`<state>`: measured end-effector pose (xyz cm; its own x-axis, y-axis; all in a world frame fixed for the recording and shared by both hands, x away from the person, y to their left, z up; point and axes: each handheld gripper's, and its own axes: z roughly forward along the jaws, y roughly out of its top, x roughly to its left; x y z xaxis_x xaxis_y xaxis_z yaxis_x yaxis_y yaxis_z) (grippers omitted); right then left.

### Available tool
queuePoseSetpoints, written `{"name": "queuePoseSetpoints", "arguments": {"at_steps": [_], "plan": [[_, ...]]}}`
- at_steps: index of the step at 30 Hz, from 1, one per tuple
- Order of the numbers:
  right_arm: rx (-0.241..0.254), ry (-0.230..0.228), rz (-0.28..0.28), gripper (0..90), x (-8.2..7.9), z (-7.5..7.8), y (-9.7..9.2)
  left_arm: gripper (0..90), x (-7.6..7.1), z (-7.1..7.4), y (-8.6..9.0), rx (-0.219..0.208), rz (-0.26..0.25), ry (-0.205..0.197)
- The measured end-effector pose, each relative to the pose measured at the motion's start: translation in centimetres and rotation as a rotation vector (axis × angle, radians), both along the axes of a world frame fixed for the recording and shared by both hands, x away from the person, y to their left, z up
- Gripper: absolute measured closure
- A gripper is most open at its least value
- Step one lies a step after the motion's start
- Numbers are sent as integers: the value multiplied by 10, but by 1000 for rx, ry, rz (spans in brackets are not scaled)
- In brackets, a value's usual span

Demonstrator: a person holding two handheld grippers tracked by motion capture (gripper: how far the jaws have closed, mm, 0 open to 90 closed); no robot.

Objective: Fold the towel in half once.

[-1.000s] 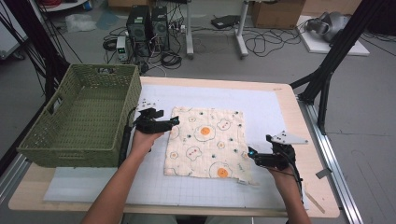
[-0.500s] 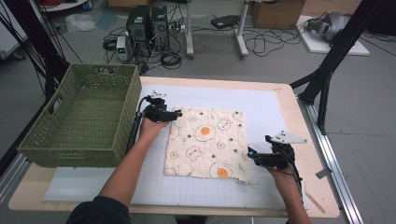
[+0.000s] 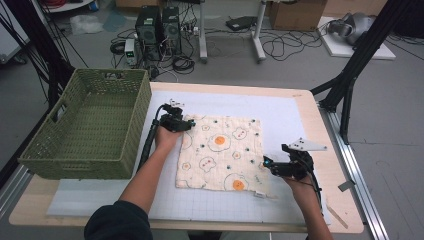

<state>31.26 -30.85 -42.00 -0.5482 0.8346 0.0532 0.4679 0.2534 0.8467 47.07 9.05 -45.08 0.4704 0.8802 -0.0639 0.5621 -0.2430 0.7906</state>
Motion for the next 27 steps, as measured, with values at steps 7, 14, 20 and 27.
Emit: {"name": "queuePoseSetpoints", "arguments": {"at_steps": [7,14,20,27], "plan": [[9,44,-13,116,28,-1,6,730,0,0,2,-20,-20,-2],[-13,124,-38,124,76,-12,15,860,0,0,6,-70,-45,18],[-63,173,-48,284,109,-21,27,862,-2,2,10,-106,-55,34],[-118,152,-85,425,129,-23,37,863,-5,9,12,-114,-58,20]]}}
